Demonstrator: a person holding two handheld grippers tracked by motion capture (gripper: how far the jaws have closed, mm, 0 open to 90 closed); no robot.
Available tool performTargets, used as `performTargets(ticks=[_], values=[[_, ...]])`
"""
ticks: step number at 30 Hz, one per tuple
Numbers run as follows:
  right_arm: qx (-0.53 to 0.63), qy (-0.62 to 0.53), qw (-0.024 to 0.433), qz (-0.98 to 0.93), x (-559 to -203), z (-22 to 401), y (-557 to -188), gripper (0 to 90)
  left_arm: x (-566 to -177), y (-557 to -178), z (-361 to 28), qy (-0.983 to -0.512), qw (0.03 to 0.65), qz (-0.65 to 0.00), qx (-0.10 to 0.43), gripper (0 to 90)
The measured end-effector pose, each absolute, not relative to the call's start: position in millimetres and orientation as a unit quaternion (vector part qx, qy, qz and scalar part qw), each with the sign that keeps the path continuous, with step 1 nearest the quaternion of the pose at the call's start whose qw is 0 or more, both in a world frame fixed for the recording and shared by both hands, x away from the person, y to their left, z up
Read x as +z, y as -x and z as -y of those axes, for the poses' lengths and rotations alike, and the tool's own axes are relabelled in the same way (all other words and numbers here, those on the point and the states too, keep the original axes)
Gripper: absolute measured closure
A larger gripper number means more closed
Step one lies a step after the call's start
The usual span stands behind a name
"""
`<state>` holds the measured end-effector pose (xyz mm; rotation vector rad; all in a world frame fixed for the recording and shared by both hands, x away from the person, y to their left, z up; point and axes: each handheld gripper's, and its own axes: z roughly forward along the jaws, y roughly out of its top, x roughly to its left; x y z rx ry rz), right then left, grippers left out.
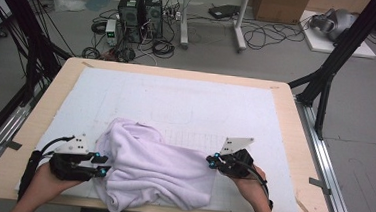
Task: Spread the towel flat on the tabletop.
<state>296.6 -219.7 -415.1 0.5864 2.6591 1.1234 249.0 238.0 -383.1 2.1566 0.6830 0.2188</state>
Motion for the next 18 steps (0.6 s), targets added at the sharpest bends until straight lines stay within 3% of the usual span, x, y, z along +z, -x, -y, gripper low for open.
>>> performTargets(ticks=[7,14,18], values=[[0.382,-0.196,0.095,-0.898,-416.0,218.5,-300.0,86.9,-354.4,-281.9,-215.1,-0.857,0.431,-0.261,0.111,56.8],[0.385,-0.199,0.09,-0.897,-419.2,218.7,-304.0,86.5,-370.3,-317.9,-185.3,-0.881,0.394,-0.243,0.094,54.7],[0.384,-0.202,0.085,-0.897,-421.4,220.6,-306.0,86.7,-391.3,-320.7,-184.7,-0.9,0.356,-0.239,0.074,73.3]])
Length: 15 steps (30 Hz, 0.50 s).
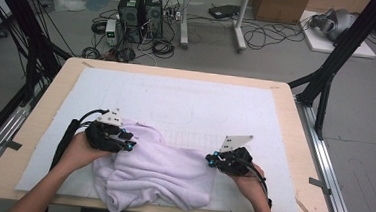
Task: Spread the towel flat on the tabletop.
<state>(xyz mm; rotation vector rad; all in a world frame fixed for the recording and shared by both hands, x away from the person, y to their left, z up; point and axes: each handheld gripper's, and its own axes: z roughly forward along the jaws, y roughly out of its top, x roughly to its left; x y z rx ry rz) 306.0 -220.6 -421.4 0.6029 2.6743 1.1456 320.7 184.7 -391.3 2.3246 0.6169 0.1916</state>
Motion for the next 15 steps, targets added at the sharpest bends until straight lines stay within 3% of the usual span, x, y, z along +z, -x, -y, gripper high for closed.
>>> performTargets(ticks=[1,4,13,15], values=[[0.38,-0.205,0.088,-0.898,-421.5,221.1,-306.6,86.9,-395.4,-318.7,-187.3,-0.904,0.349,-0.235,0.074,84.9],[0.38,-0.209,0.092,-0.896,-420.6,221.9,-307.2,87.2,-404.2,-307.9,-195.7,-0.901,0.351,-0.244,0.072,88.8],[0.415,-0.215,0.128,-0.875,-394.1,230.7,-306.4,87.3,-410.7,-276.6,-221.1,-0.901,0.351,-0.247,0.057,89.4],[0.408,-0.216,0.12,-0.879,-397.7,229.3,-307.9,87.1,-405.2,-275.9,-223.2,-0.896,0.361,-0.249,0.062,84.3]])
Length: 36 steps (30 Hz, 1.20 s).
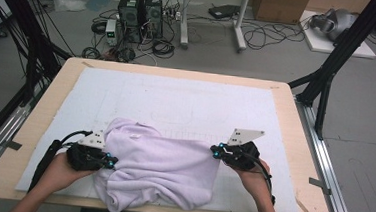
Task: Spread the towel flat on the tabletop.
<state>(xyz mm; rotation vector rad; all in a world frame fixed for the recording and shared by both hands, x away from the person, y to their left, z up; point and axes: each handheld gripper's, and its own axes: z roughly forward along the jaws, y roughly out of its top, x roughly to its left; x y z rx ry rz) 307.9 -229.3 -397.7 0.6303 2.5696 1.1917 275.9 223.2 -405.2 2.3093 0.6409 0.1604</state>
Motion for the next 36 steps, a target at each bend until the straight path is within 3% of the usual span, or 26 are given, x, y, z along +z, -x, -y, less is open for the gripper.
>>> performTargets(ticks=[8,15,17,19,21,25,28,30,36], values=[[0.388,-0.229,0.09,-0.888,-421.2,225.8,-311.9,67.3,-379.1,-300.1,-220.0,-0.872,0.399,-0.26,0.108,66.9],[0.377,-0.245,0.077,-0.89,-435.1,226.0,-311.5,53.2,-401.2,-321.3,-213.2,-0.88,0.355,-0.29,0.12,53.7],[0.368,-0.244,0.076,-0.894,-439.7,224.7,-310.8,51.9,-411.5,-322.7,-214.7,-0.884,0.341,-0.3,0.109,53.9],[0.369,-0.243,0.081,-0.894,-441.4,223.4,-309.6,52.3,-420.4,-322.7,-216.8,-0.888,0.33,-0.303,0.1,56.3],[0.367,-0.245,0.083,-0.893,-441.4,222.9,-309.4,57.7,-427.1,-321.9,-218.5,-0.892,0.325,-0.298,0.092,65.5],[0.367,-0.23,0.073,-0.898,-440.2,220.2,-309.0,80.3,-426.5,-319.0,-219.1,-0.893,0.331,-0.291,0.088,82.4],[0.357,-0.216,0.075,-0.906,-437.5,216.9,-307.4,85.4,-423.7,-317.3,-218.6,-0.893,0.334,-0.287,0.09,84.0],[0.353,-0.197,0.1,-0.909,-431.7,215.6,-303.7,86.1,-419.3,-314.7,-220.5,-0.891,0.34,-0.285,0.096,84.3],[0.379,-0.194,0.113,-0.897,-404.8,224.1,-309.8,86.4,-390.7,-313.7,-226.0,-0.875,0.377,-0.284,0.113,84.5]])
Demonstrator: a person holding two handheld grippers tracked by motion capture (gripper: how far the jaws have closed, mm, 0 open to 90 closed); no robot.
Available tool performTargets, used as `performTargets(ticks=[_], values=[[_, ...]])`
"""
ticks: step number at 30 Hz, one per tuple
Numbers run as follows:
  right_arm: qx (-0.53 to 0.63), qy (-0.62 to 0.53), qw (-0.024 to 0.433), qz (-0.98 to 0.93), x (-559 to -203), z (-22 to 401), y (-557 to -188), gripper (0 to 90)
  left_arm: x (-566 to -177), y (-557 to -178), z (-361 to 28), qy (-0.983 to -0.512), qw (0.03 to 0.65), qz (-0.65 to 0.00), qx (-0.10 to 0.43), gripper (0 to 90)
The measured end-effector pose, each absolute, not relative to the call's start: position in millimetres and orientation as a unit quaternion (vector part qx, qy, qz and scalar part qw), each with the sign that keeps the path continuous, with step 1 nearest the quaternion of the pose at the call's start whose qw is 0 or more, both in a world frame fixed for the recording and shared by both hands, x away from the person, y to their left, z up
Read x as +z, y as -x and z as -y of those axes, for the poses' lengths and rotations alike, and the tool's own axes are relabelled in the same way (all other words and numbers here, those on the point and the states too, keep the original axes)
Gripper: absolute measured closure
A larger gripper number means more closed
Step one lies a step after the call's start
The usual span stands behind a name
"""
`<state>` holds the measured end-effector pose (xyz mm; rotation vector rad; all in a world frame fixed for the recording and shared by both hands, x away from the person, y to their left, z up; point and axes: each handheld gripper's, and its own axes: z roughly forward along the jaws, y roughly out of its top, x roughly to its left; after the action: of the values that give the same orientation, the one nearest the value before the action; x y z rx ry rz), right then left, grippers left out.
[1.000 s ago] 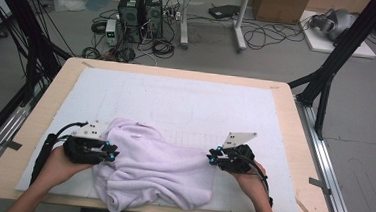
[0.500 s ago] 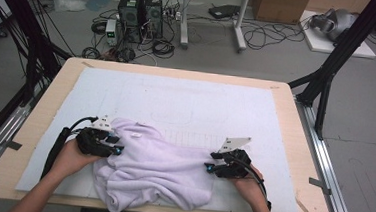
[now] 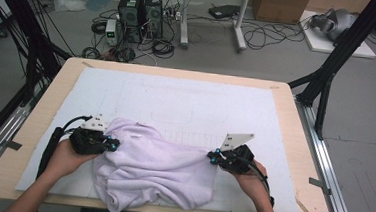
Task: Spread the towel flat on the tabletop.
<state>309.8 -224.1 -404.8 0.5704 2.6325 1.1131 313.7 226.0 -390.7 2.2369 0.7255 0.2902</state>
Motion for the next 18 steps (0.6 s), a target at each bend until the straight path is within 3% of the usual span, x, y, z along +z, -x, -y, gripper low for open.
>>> performTargets(ticks=[7,13,15,18], values=[[0.38,-0.208,0.139,-0.89,-369.7,233.8,-340.5,86.6,-353.1,-344.5,-221.2,-0.849,0.396,-0.298,0.184,84.6],[0.382,-0.25,0.187,-0.87,-324.1,239.3,-408.9,86.2,-324.3,-408.8,-207.3,-0.811,0.407,-0.335,0.255,84.2],[0.389,-0.289,0.2,-0.852,-320.0,239.4,-432.8,78.8,-328.2,-431.2,-205.7,-0.795,0.401,-0.372,0.262,77.5],[0.385,-0.328,0.187,-0.842,-333.6,237.9,-451.2,66.0,-346.5,-446.9,-206.2,-0.805,0.38,-0.399,0.221,64.5]])
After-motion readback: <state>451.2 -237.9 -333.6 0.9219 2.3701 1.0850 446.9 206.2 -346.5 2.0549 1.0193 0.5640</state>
